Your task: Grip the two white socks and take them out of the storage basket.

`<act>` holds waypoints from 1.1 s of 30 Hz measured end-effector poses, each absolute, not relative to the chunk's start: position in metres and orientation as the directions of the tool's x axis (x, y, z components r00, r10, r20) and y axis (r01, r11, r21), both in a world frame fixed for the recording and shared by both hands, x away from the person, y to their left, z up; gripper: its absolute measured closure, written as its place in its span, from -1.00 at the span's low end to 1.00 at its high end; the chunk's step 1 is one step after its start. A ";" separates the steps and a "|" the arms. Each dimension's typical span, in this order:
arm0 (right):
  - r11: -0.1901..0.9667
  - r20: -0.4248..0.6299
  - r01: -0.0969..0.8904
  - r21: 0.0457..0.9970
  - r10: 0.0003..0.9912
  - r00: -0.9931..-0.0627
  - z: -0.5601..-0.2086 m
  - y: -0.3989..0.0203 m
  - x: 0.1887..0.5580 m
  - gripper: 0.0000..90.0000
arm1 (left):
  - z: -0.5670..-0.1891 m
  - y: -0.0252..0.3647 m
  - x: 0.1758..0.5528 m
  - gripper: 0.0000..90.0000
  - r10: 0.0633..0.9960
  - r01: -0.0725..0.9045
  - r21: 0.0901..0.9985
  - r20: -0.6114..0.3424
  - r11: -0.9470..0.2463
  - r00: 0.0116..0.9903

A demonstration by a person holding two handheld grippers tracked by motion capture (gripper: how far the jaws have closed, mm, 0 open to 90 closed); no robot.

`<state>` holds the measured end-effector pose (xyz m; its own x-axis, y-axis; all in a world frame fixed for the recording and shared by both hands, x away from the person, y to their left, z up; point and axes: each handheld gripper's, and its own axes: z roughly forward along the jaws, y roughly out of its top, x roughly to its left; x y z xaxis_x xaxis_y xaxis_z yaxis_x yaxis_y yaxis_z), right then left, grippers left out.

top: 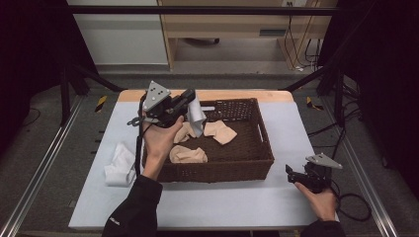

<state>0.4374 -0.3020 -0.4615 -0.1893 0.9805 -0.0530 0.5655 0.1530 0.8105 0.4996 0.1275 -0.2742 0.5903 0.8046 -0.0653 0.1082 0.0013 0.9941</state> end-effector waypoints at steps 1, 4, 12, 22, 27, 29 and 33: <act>0.153 -0.053 0.566 0.810 0.980 -0.189 -0.462 -0.302 0.437 -0.75 | -0.272 0.130 0.498 0.93 0.805 0.104 0.995 -0.063 0.002 0.589; 0.154 -0.054 0.565 0.810 0.980 -0.190 -0.461 -0.302 0.437 -0.75 | -0.266 0.137 0.494 0.93 0.811 0.091 0.996 -0.051 -0.003 0.583; 0.154 -0.055 0.565 0.811 0.981 -0.188 -0.461 -0.302 0.437 -0.75 | -0.251 0.165 0.480 0.93 0.826 0.066 0.997 -0.061 0.029 0.561; 0.155 -0.057 0.564 0.811 0.981 -0.187 -0.461 -0.302 0.437 -0.74 | -0.235 0.199 0.463 0.93 0.847 0.034 0.998 -0.065 0.055 0.528; 0.158 -0.059 0.565 0.810 0.980 -0.189 -0.462 -0.302 0.437 -0.73 | -0.229 0.223 0.451 0.93 0.862 0.015 0.998 -0.063 0.064 0.503; 0.156 -0.058 0.566 0.809 0.981 -0.188 -0.461 -0.302 0.437 -0.73 | -0.228 0.232 0.447 0.93 0.869 0.009 0.998 -0.062 0.067 0.491; 0.157 -0.060 0.566 0.809 0.981 -0.187 -0.461 -0.302 0.437 -0.73 | -0.228 0.251 0.441 0.93 0.882 0.009 0.998 -0.064 0.068 0.466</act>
